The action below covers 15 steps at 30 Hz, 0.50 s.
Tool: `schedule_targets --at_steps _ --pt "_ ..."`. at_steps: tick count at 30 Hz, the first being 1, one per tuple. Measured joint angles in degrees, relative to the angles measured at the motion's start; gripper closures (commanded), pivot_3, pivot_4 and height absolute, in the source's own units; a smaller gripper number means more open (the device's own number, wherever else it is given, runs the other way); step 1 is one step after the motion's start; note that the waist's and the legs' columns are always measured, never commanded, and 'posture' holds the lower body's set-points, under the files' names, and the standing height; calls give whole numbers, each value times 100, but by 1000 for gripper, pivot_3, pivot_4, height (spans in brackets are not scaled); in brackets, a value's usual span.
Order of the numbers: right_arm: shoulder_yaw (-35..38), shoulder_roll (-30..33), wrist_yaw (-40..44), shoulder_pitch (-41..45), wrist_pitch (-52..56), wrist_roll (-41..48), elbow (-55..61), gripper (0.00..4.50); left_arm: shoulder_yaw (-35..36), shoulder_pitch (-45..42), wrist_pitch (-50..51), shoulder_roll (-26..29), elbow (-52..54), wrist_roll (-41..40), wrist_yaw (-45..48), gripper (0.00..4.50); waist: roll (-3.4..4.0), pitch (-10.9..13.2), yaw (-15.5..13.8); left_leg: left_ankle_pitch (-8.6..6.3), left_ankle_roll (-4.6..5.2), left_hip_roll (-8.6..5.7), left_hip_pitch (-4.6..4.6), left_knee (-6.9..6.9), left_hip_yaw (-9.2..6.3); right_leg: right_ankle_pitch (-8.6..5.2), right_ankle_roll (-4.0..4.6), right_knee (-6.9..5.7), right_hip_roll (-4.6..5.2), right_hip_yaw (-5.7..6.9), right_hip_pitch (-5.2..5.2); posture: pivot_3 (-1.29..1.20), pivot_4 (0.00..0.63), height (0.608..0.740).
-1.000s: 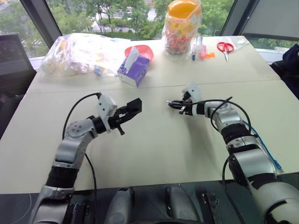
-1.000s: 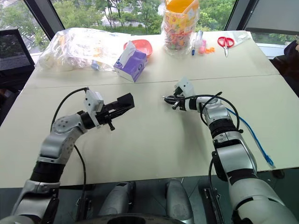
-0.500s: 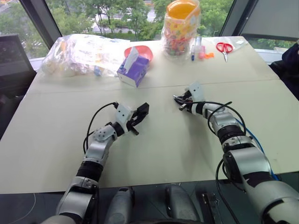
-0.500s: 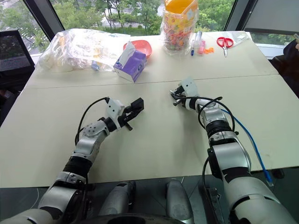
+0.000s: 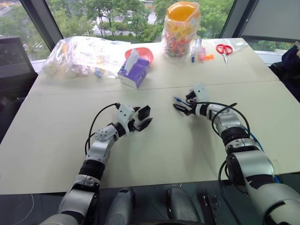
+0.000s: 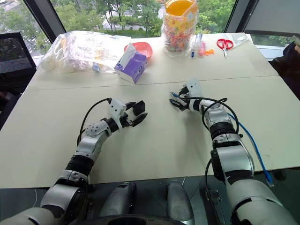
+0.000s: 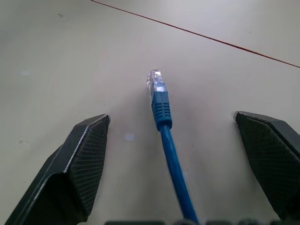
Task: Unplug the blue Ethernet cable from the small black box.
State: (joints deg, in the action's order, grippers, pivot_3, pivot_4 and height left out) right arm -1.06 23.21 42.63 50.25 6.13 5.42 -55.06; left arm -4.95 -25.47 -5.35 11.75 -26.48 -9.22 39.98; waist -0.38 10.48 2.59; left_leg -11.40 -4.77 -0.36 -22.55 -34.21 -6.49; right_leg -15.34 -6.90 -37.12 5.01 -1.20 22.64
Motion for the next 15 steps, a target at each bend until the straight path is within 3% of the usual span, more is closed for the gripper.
schedule_targets --at_steps 7,15 --pt "314 433 1079 -399 1069 706 1482 0 88 679 540 452 1041 -270 239 61 2 1 22 -1 2 2 1 13 0 -1 -1 -1 -1 -2 7 0 150 740" --pt "367 1130 2067 -2036 2233 1434 3710 0 906 1765 1688 1544 2911 -860 323 61 1 5 -19 -2 1 2 -5 8 2 -7 7 10 2 -2 4 0 150 740"
